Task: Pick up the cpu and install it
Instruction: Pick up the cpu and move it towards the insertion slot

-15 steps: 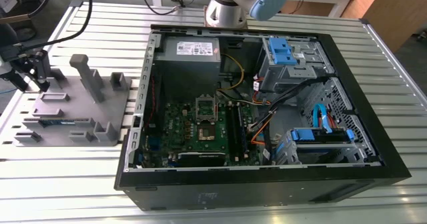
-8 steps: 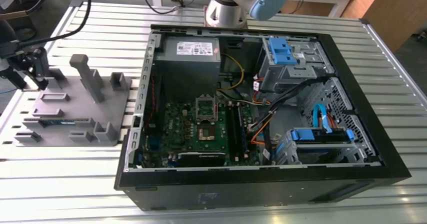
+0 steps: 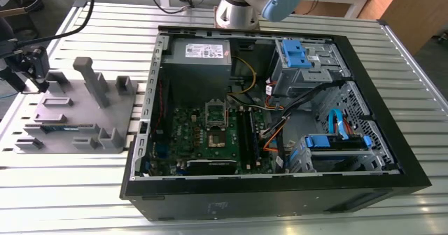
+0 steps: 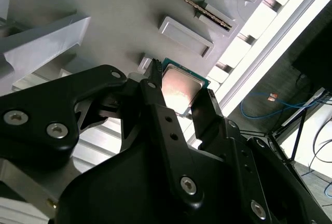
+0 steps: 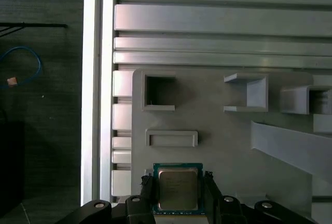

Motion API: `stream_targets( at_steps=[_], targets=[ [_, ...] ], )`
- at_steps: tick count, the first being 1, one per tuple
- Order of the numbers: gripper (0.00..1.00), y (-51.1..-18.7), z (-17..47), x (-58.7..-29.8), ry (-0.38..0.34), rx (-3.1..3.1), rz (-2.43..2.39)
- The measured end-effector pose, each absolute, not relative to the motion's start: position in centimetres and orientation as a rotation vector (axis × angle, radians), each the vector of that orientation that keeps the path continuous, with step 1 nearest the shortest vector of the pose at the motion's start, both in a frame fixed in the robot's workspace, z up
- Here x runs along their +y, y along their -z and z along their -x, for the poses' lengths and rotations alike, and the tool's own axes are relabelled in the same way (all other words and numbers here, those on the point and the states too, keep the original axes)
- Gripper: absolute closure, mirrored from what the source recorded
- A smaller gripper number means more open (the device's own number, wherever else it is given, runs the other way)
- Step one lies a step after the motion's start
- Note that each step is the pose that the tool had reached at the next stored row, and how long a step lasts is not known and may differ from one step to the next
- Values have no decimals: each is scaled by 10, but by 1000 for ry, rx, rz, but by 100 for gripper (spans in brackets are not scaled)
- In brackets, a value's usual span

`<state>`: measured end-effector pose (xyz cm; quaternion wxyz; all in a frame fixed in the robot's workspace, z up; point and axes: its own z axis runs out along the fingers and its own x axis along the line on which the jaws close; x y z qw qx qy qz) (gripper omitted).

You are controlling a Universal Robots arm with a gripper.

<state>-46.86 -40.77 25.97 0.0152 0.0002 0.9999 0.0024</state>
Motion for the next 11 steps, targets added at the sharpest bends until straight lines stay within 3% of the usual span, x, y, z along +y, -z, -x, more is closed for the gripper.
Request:
stream_targets(
  at_steps=[11],
  targets=[
    [53,-269,469,-408,-7,3111,-1]
  ],
)
